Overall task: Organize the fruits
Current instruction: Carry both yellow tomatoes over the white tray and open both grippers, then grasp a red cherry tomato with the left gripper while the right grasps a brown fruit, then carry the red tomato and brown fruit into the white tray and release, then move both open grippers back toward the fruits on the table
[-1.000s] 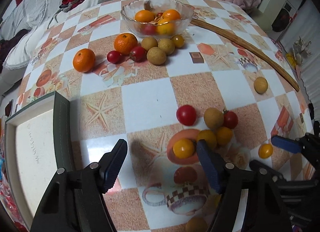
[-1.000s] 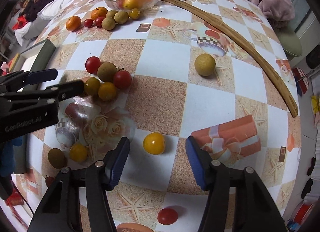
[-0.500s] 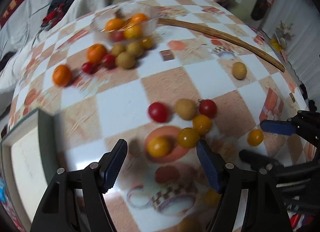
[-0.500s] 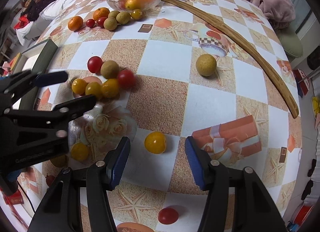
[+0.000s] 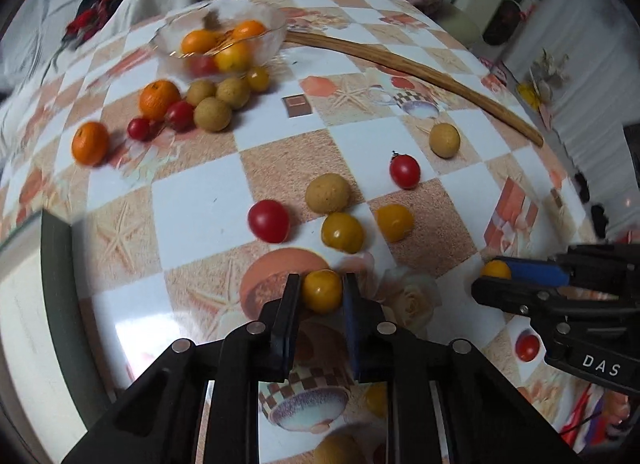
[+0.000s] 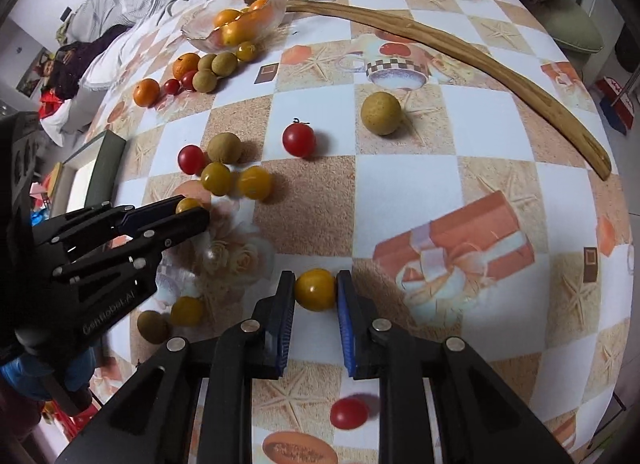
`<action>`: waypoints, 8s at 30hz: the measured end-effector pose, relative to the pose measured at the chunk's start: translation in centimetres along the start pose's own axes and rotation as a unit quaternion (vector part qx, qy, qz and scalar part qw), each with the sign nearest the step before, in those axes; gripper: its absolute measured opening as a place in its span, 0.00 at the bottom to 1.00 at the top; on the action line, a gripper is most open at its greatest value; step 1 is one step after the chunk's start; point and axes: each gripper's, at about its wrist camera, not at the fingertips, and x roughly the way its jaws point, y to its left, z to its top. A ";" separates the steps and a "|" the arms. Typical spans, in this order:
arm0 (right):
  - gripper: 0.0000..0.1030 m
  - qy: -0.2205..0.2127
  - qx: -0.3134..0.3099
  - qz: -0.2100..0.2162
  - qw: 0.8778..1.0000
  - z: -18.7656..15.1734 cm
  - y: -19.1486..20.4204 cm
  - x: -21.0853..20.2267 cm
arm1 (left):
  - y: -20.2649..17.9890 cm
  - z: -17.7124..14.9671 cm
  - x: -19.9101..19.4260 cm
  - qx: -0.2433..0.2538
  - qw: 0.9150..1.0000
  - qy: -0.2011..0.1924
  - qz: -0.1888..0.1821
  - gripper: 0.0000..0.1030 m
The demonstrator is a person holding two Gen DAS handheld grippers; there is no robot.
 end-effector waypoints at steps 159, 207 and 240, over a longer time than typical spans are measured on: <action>0.27 -0.008 -0.170 0.043 0.984 4.9 18.6 0.6 | 15.7 -8.4 -11.2 -0.250 0.957 -0.066 0.133 0.22; 1.00 0.050 -0.150 0.080 0.984 3.3 22.1 -0.4 | 17.9 -13.6 -14.0 -0.261 0.954 -0.019 0.148 0.71; 1.00 0.168 0.052 -0.085 0.981 -6.9 -1.6 -2.2 | 0.4 -7.0 -5.6 -0.098 0.988 0.100 0.063 0.71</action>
